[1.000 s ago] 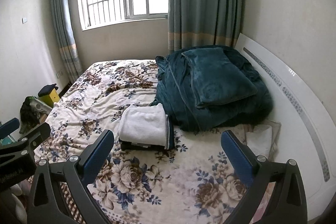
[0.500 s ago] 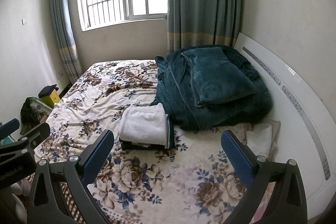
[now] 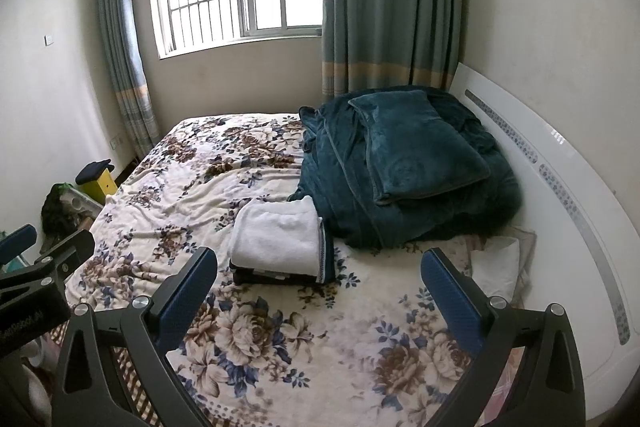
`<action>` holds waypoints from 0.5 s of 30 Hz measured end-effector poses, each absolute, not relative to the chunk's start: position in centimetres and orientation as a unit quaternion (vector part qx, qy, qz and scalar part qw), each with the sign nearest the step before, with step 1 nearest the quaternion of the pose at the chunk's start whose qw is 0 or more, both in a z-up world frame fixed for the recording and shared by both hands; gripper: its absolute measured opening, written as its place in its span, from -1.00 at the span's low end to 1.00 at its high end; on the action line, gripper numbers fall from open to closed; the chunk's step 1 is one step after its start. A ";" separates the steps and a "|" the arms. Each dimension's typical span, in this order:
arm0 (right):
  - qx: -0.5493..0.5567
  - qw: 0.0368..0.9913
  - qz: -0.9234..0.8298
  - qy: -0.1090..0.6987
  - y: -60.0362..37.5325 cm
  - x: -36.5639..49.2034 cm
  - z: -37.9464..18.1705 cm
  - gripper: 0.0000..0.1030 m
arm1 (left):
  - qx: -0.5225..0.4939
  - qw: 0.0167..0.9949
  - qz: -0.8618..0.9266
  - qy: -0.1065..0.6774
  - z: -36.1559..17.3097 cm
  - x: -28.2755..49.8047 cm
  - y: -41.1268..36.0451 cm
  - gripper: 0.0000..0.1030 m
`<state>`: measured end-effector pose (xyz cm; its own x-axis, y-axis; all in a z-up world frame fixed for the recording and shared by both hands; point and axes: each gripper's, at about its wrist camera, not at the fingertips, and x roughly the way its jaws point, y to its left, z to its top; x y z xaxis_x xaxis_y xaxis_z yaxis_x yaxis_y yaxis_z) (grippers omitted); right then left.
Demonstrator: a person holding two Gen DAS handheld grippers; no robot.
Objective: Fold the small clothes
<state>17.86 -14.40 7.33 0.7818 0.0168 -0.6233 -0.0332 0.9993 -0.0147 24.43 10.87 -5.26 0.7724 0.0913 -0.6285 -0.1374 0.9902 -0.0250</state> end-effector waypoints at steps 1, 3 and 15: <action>-0.013 0.944 0.013 0.330 -14.4 17.9 7.3 1.00 | -0.035 0.941 0.061 0.331 -5.2 24.4 10.9 1.00; -0.011 0.944 0.014 0.330 -14.4 17.8 7.4 1.00 | -0.035 0.941 0.062 0.331 -5.2 24.4 10.9 1.00; -0.011 0.943 0.014 0.331 -14.2 17.6 7.4 1.00 | -0.037 0.940 0.070 0.332 -5.2 24.3 10.8 1.00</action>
<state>17.59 -14.25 7.37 0.7801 0.0196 -0.6253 -0.0345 0.9993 -0.0116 24.27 10.84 -5.18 0.7701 0.1082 -0.6287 -0.1567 0.9874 -0.0220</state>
